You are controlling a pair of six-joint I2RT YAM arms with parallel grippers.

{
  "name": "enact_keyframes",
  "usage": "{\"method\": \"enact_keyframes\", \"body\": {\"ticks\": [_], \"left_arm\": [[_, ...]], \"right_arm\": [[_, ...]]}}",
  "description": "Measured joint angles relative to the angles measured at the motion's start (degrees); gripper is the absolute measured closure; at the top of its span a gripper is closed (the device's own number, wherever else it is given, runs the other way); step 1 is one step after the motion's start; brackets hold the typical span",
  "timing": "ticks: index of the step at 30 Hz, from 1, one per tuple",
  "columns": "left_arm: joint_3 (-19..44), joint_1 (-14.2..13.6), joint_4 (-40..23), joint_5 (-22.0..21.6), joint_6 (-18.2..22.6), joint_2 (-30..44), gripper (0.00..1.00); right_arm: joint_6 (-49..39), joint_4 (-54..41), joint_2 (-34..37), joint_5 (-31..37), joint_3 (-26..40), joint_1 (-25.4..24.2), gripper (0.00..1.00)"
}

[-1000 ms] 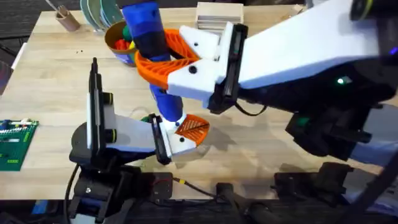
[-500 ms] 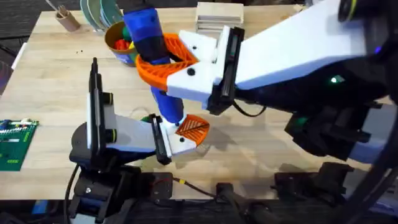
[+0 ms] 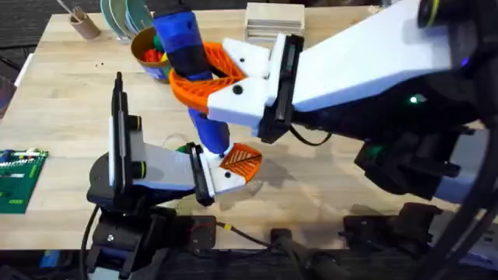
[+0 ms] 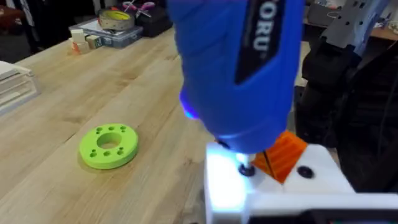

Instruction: Pick up the gripper from the table and insert it into the empty holder that is missing its gripper. Then pick up a screw, insert it into the mounting hole, and use the screwdriver to tighten it. Finally, clean up the table by picking up the vegetable and placing it into the bucket.

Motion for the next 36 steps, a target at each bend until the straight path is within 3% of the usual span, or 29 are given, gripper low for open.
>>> {"method": "enact_keyframes", "body": {"ticks": [6, 13, 18, 24, 28, 32, 36], "left_arm": [[0.00, 0.00, 0.00, -0.02, 0.02, 0.00, 0.996], [0.00, 0.00, 0.00, 0.00, 0.02, 0.00, 0.996], [0.00, 0.00, 0.00, 0.00, 0.02, 0.00, 0.996], [0.00, 0.02, 0.00, -0.02, 0.00, 0.00, 0.996], [0.00, 0.00, 0.00, -0.02, 0.02, 0.00, 0.996], [0.00, 0.01, 0.00, -0.02, 0.02, 0.00, 0.996], [0.00, 0.02, 0.00, -0.02, 0.02, 0.00, 0.996]], "right_arm": [[0.00, 1.93, 0.38, -0.04, 0.00, 0.00, 0.973], [-0.31, 15.65, 0.94, -0.04, -0.02, -0.02, 0.973], [-4.51, 12.47, 0.94, -0.24, -0.02, -2.29, 0.973], [-17.40, -0.81, 0.94, 3.39, -0.02, -10.89, 0.973], [-31.77, -11.30, 1.74, 7.35, -0.02, -18.75, 0.973], [-45.58, -16.23, 7.53, 13.48, -0.02, -26.80, 0.973], [-53.12, -17.83, 14.02, 17.36, -0.02, -33.69, 0.973]]}}
